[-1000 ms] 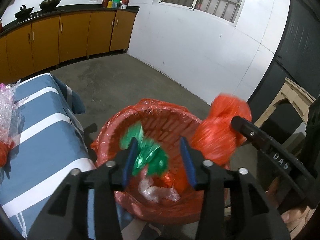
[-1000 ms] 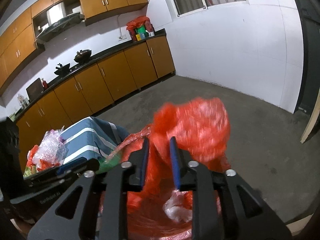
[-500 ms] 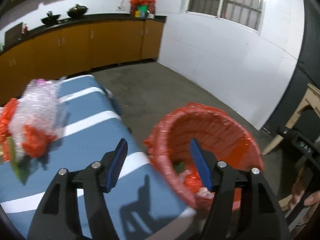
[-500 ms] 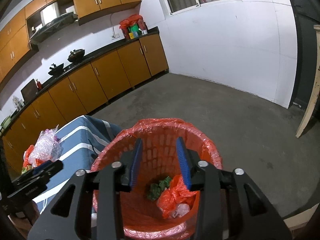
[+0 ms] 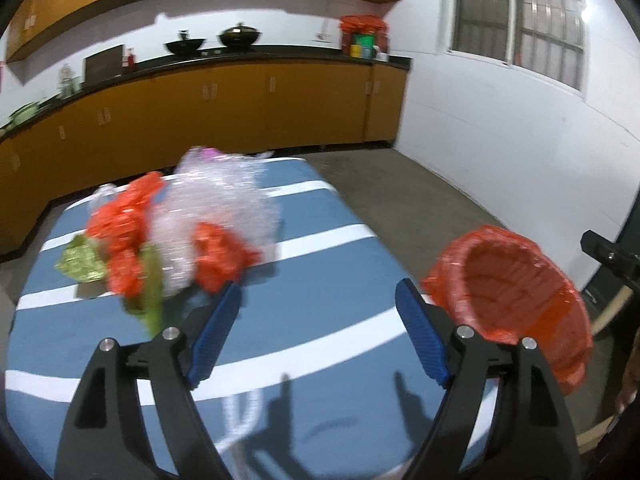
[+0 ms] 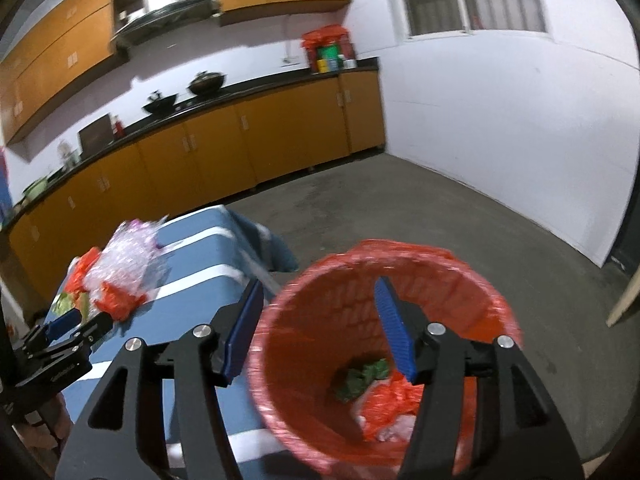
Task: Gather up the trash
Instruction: 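Return both tools to the pile of bags on the table, then grasp bubble wrap with the right tool while the left tool grasps a red bag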
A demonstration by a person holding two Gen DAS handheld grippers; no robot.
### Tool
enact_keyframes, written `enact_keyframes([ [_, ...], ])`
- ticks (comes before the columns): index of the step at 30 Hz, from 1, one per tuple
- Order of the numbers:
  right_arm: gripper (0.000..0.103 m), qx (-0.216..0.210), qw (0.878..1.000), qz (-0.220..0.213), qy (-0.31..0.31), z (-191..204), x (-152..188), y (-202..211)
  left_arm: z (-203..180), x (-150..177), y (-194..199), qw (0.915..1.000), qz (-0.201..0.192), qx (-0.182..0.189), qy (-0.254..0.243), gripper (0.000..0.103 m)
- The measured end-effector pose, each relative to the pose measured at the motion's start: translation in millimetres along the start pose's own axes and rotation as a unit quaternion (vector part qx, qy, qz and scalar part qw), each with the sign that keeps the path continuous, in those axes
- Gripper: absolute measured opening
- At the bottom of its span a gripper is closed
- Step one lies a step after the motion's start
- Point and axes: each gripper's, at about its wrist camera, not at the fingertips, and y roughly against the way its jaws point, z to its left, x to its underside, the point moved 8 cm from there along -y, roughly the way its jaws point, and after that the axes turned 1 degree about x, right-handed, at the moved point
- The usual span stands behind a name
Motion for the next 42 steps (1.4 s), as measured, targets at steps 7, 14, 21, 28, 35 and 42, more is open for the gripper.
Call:
enact_keyframes([
  [7,0.058,-0.06,0.997,0.011,0.043,78,-6,-17,76,8,13,0.997,-0.01,-0.066,0.038,0.079],
  [14,0.055,-0.124,0.988,0.039,0.088,181,-7,-59,164,12,33,0.9871,-0.028,-0.127,0.094,0.079],
  [21,0.053,-0.162,0.977,0.069,0.119,268,-5,-106,227,18,45,0.9762,-0.034,-0.166,0.135,0.079],
  [28,0.053,-0.148,0.975,0.097,0.135,308,-3,-153,263,20,44,0.9707,-0.037,-0.179,0.156,0.079],
  [35,0.031,-0.144,0.967,0.149,0.147,305,23,-172,267,19,33,0.9712,-0.032,-0.17,0.163,0.079],
  [42,0.007,-0.161,0.966,0.132,0.155,298,23,-154,255,14,26,0.9747,-0.034,-0.158,0.155,0.079],
])
